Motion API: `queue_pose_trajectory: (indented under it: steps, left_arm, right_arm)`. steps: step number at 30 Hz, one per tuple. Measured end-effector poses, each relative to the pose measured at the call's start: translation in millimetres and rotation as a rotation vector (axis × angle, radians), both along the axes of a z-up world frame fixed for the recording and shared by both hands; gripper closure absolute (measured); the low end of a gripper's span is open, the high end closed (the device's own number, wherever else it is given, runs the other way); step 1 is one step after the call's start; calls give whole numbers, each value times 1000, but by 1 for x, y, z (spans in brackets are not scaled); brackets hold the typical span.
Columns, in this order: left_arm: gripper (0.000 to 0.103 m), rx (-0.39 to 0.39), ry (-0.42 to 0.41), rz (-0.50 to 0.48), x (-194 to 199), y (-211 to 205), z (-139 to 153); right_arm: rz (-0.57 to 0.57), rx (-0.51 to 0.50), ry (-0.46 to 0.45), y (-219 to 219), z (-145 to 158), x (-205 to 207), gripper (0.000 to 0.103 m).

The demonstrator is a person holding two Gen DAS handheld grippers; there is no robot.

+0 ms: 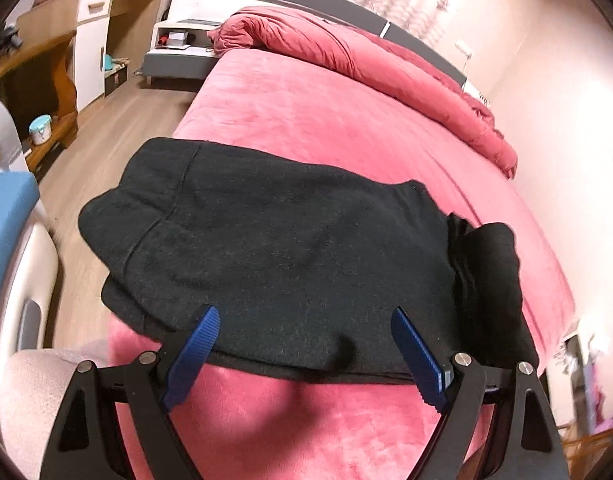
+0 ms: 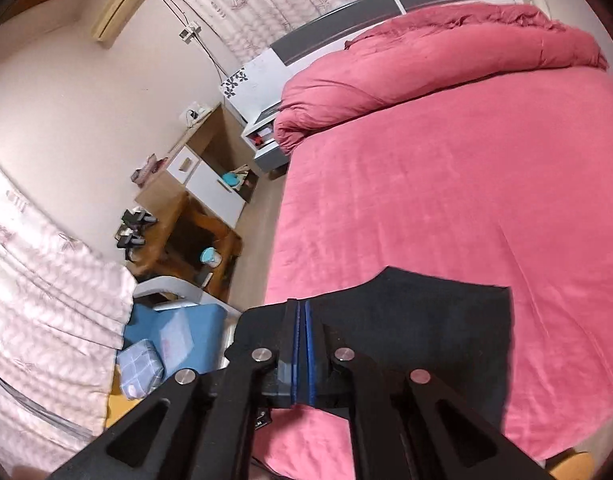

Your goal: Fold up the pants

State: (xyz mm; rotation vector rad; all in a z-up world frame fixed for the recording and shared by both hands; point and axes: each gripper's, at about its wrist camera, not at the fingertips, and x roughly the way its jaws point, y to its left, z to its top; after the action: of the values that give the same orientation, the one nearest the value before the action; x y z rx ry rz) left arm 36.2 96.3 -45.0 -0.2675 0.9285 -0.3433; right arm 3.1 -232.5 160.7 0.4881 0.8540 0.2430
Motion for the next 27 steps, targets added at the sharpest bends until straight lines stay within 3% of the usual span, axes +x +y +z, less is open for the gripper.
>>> queue_pose_trajectory:
  steps: [2,6,10,13,15,20,22,24,26,27]
  left_arm:
    - [15,5,-11,-10,-1,-3,2]
    - [15,28,-10,-36,-2,-16,-3]
    - [15,72,6,-69,-5,-32,-11]
    - [15,117,-14,-89,-9,-42,-12]
    - [15,129,-15,-100,-11,-47,-12]
    - [15,142,-15,-107,-15,-48,-13]
    - [15,145,-10,-104,-16,-46,-15]
    - [15,131,-6,-104,-15,-43,-16]
    - [15,125,-5,-101,-13,-42,-16]
    - [15,123,-5,-100,-13,-42,-15]
  right_arm:
    - [-64,-106,23,-12,-26,-3,70]
    - [-109,-261,136,-25,-87,-19,58]
    - [-6,-439,193,14,-141,-33,40]
    - [21,-548,209,40,-168,-34,37]
    - [-39,-643,219,52,-186,-31,37]
    - [-111,-696,335,59,-226,-16,37]
    - [-119,-728,326,53,-231,-16,37]
    - [-122,-639,308,37,-227,-21,50]
    - [-155,-479,322,8,-220,-25,73]
    - [-167,-392,330,-6,-218,-27,77]
